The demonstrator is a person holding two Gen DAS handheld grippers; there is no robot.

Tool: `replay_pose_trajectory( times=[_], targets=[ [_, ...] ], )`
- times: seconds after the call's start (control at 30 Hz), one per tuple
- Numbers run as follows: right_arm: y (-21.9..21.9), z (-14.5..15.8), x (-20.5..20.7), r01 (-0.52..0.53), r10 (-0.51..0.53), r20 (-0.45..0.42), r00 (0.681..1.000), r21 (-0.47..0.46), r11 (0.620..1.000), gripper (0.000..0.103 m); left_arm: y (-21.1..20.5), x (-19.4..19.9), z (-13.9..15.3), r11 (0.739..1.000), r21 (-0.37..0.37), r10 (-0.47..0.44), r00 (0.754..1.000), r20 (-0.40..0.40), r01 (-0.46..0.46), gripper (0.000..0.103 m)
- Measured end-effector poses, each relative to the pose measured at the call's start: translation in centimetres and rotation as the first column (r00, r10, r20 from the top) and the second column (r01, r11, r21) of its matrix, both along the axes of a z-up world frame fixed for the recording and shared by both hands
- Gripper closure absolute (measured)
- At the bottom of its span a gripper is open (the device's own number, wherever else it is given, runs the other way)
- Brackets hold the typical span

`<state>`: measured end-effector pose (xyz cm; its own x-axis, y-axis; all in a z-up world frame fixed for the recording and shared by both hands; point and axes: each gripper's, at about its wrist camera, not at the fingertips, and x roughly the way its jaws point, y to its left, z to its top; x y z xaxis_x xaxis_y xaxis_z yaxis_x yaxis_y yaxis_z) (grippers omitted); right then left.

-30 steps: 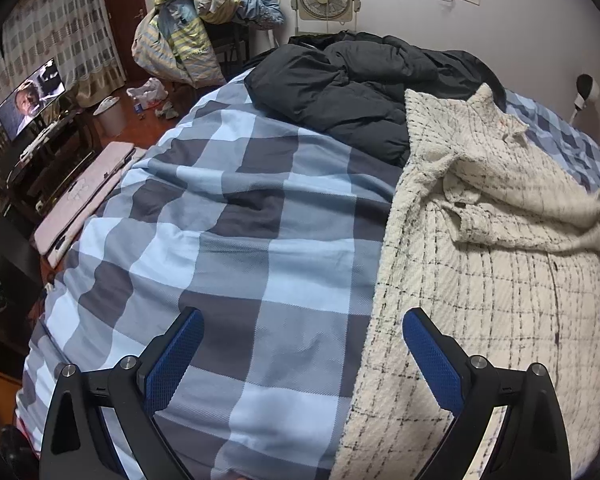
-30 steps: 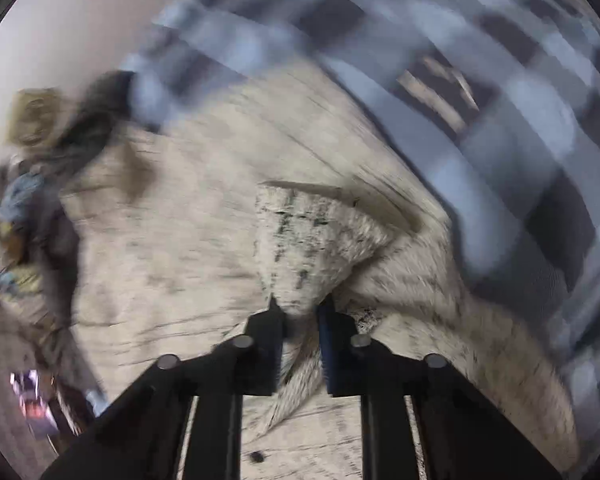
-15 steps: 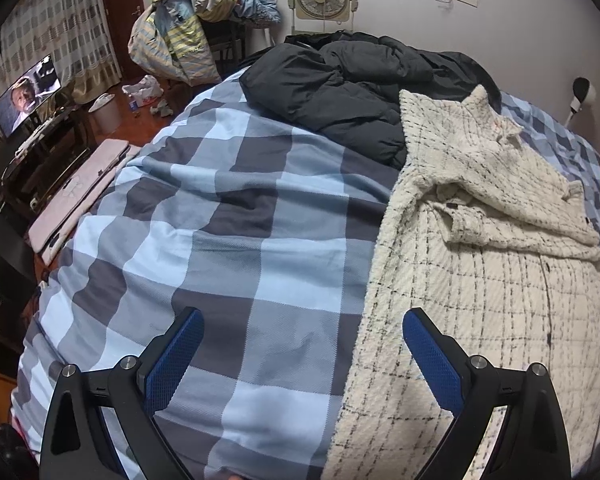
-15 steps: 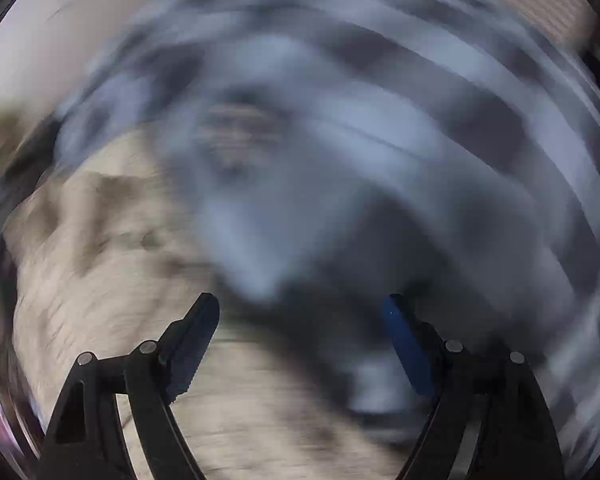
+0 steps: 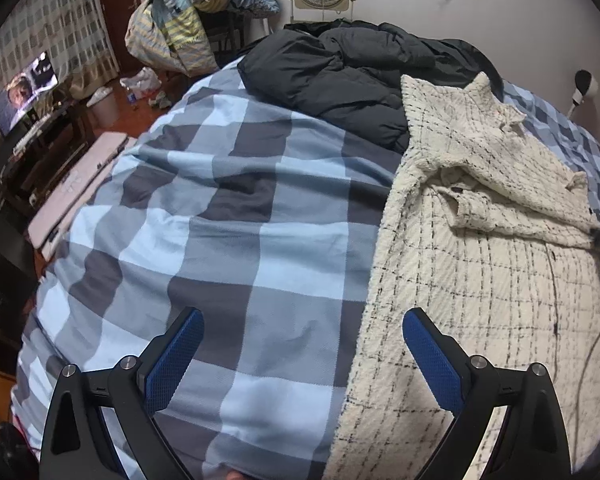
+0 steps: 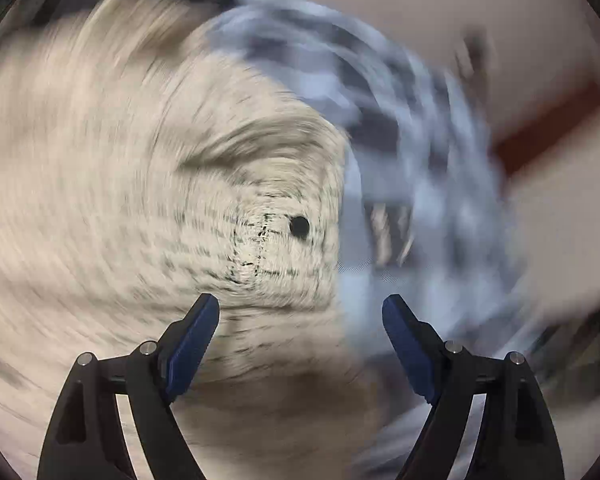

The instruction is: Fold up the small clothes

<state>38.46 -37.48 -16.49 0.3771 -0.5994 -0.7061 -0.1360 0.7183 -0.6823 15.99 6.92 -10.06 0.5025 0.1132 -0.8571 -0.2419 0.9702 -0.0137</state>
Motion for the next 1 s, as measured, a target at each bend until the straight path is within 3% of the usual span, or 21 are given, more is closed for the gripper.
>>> replay_pose_trajectory(
  times=[0.03,0.07,0.17,0.2,0.23,0.27,0.33,0.47,0.57,0.67,0.7,0.73,0.77,0.83,0.87,0.93,0.97,1.0],
  targets=[
    [-0.1,-1.0,-0.1,-0.022,0.02,-0.047,0.999,-0.035,0.999,0.022,0.0,0.1,0.0,1.0,-0.013,0.001,1.0,0.0,-0.001,0.002],
    [-0.5,-1.8,0.0,-0.014,0.014,-0.1,0.995,-0.002,1.0,0.022,0.0,0.2,0.1,1.0,-0.022,0.001,1.0,0.004,-0.001,0.002],
    [-1.8,-2.1,0.9,0.045,-0.038,-0.105,0.994,0.068,0.997,0.023,-0.5,0.4,0.3,1.0,-0.003,-0.009,1.0,0.012,0.009,0.002],
    [-2.2,-1.9,1.1,0.057,-0.049,-0.087,0.995,0.092,0.994,0.031,-0.7,0.3,0.1,1.0,0.009,-0.017,1.0,0.009,0.017,0.002],
    [-2.3,-1.8,1.8,0.07,-0.06,-0.086,0.994,0.117,0.991,0.074,-0.8,0.3,0.0,1.0,0.013,-0.022,1.0,0.004,0.022,0.002],
    [-2.6,-2.0,2.7,0.115,-0.093,-0.118,0.989,0.189,0.975,0.081,-0.9,0.3,-0.2,1.0,0.014,-0.026,1.0,-0.005,0.026,0.002],
    [-3.4,-1.2,2.8,0.176,-0.146,-0.125,0.981,0.274,0.946,0.084,-0.8,0.4,-0.4,1.0,0.003,-0.025,1.0,-0.016,0.025,0.002],
    [-4.3,2.2,1.5,0.153,-0.14,-0.062,0.988,0.37,0.916,0.087,-0.7,0.4,-0.1,1.0,0.015,-0.019,1.0,-0.005,0.019,0.002],
    [-6.0,4.8,-0.6,0.143,-0.164,0.001,0.986,0.485,0.863,0.087,-0.5,0.3,-0.1,1.0,0.009,-0.018,1.0,-0.005,0.018,0.002],
    [-6.6,3.8,-2.8,0.187,-0.192,-0.045,0.98,0.524,0.831,0.085,-0.6,0.3,0.1,1.0,0.009,-0.021,1.0,0.002,0.021,0.002],
    [-6.8,2.5,-3.4,0.238,-0.217,-0.103,0.971,0.528,0.815,0.07,-0.7,0.3,0.2,1.0,0.014,-0.024,1.0,0.007,0.024,0.002],
    [-7.9,0.6,-4.1,0.337,-0.28,-0.189,0.941,0.512,0.79,0.057,-0.8,0.2,0.3,0.999,0.022,-0.026,1.0,0.01,0.026,0.002],
    [-9.0,-0.5,-4.5,0.414,-0.335,-0.245,0.91,0.498,0.762,0.056,-0.8,0.1,0.3,0.999,0.03,-0.028,1.0,0.01,0.028,0.002],
    [-11.0,-1.1,-5.6,0.512,-0.425,-0.291,0.857,0.563,0.648,0.056,-0.9,0.0,0.3,0.998,0.045,-0.032,0.999,0.008,0.031,0.002],
    [-11.8,-0.4,-6.4,0.535,-0.488,-0.265,0.832,0.619,0.575,0.056,-0.8,0.1,0.2,0.998,0.05,-0.029,1.0,0.005,0.029,0.002],
    [-11.5,2.1,-7.6,0.501,-0.571,-0.177,0.801,0.72,0.48,0.048,-0.7,0.3,0.1,0.998,0.052,-0.024,1.0,0.004,0.024,0.002],
    [-10.6,2.9,-7.7,0.47,-0.572,-0.149,0.806,0.75,0.466,0.04,-0.8,0.4,0.1,0.998,0.054,-0.025,1.0,0.004,0.025,0.002],
    [-9.3,3.7,-7.7,0.431,-0.564,-0.118,0.818,0.775,0.462,0.022,-0.9,0.5,0.1,0.998,0.063,-0.028,1.0,0.007,0.028,0.002]
  ],
)
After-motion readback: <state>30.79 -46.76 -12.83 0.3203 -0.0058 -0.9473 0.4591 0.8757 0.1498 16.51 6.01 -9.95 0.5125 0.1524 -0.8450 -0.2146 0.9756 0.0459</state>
